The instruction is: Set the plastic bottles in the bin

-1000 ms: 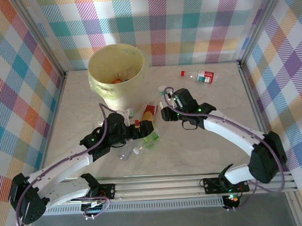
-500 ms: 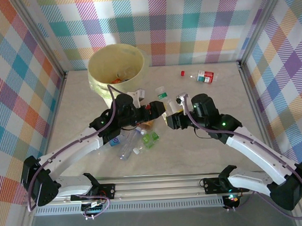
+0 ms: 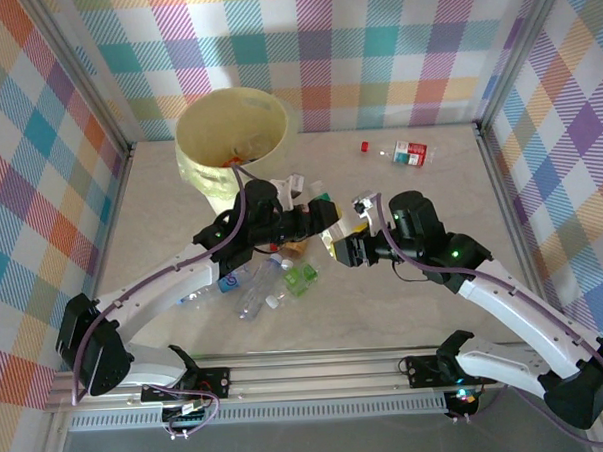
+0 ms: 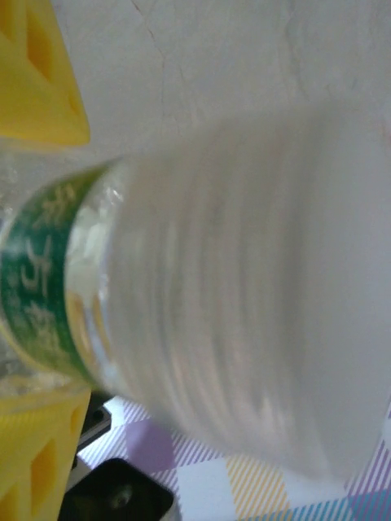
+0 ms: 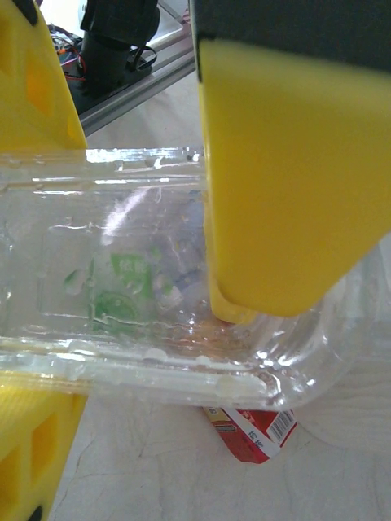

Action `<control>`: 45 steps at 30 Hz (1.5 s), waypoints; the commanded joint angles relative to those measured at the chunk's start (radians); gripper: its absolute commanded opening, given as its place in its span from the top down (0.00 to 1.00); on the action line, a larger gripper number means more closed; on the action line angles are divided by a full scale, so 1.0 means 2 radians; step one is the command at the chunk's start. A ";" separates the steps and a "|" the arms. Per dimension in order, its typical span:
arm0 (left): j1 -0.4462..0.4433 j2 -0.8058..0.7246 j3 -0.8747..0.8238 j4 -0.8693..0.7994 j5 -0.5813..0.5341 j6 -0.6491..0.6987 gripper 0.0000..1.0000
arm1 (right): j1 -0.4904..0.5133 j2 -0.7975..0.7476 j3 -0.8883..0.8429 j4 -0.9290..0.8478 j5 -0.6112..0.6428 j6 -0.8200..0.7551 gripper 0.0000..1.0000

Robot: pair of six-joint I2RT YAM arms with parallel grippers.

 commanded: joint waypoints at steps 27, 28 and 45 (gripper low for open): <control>0.135 0.056 0.350 -0.336 -0.026 0.226 0.52 | -0.002 -0.109 0.028 0.017 -0.054 -0.001 0.00; 0.150 0.067 0.371 -0.348 -0.023 0.232 0.52 | -0.002 -0.112 0.032 0.017 -0.054 -0.002 0.00; 0.284 0.260 0.630 -0.478 -0.061 0.301 0.52 | -0.002 -0.117 0.074 -0.018 -0.017 -0.018 0.00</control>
